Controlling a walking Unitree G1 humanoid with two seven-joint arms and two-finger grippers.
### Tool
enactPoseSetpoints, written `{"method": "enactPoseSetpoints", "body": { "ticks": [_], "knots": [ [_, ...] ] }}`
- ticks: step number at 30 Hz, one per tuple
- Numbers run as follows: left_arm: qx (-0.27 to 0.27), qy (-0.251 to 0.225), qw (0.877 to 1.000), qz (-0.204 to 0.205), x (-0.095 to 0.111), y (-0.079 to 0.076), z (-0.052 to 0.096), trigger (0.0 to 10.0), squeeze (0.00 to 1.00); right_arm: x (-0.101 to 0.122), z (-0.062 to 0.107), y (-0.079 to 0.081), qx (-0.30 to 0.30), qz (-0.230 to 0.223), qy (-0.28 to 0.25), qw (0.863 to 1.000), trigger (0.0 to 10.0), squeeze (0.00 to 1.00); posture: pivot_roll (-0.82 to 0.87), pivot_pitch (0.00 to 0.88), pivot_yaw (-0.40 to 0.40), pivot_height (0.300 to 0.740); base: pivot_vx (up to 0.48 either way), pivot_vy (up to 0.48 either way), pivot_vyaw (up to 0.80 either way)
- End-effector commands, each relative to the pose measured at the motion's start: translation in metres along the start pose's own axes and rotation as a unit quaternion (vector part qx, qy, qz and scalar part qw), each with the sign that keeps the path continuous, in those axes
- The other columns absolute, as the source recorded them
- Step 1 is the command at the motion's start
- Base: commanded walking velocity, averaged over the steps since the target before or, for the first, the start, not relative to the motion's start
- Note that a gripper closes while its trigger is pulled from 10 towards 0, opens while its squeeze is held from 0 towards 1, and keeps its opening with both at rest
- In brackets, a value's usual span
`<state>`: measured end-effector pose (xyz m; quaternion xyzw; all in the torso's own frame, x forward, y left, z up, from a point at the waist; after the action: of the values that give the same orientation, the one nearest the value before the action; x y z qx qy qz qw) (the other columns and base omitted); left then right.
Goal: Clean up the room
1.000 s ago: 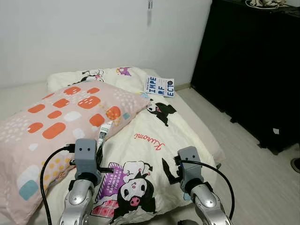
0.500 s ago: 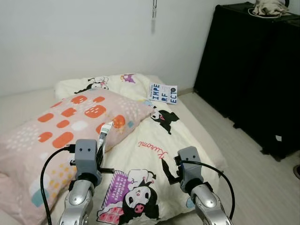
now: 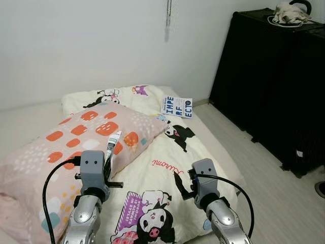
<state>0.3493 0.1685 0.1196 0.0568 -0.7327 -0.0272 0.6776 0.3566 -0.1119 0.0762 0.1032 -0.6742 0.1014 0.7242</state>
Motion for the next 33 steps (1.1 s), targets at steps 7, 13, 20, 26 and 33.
{"method": "enactPoseSetpoints", "body": {
  "ticks": [7,13,20,26,33],
  "knots": [
    [-0.005,0.005,1.0,0.004,-0.003,-0.001,0.004,10.0,0.0,-0.001,0.002,0.002,0.003,-0.003,-0.002,1.0,10.0,0.0,-0.02,0.15,-0.025,0.7,0.0,0.0,0.0],
    [-0.005,0.004,1.0,0.006,-0.003,-0.002,0.003,10.0,0.0,0.0,0.002,0.002,0.004,-0.003,-0.003,1.0,10.0,0.0,-0.02,0.148,-0.026,0.72,0.0,0.0,0.0],
    [-0.002,-0.001,1.0,0.009,-0.001,-0.002,0.004,10.0,0.0,0.0,0.002,0.003,0.008,-0.002,-0.002,1.0,10.0,0.0,-0.02,0.144,-0.029,0.74,0.0,0.0,0.0],
    [0.003,0.022,1.0,-0.003,-0.019,-0.002,0.008,10.0,0.0,-0.022,0.002,0.004,0.001,0.005,0.039,0.999,10.0,0.0,-0.02,0.129,-0.032,0.74,0.0,0.0,0.0],
    [-0.012,0.074,0.997,-0.016,-0.054,-0.008,0.023,10.0,0.0,-0.057,0.011,0.011,0.016,0.048,0.094,0.994,10.0,0.0,-0.02,0.109,-0.034,0.74,0.0,0.0,0.0]
  ]
}}
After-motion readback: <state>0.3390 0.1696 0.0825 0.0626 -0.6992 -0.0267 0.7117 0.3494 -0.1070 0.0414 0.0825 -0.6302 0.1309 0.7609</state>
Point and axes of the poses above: a point about 5 cm out from each wrist's last joint towards the gripper, its own z axis pointing back from the gripper into the wrist, its own x axis along the axis of the wrist's last joint, y = z × x, the point moved 6 cm from there along -z, pointing out of the wrist towards the gripper, and after that the axes turned 8 degrees about -z, right-handed, at the moved point
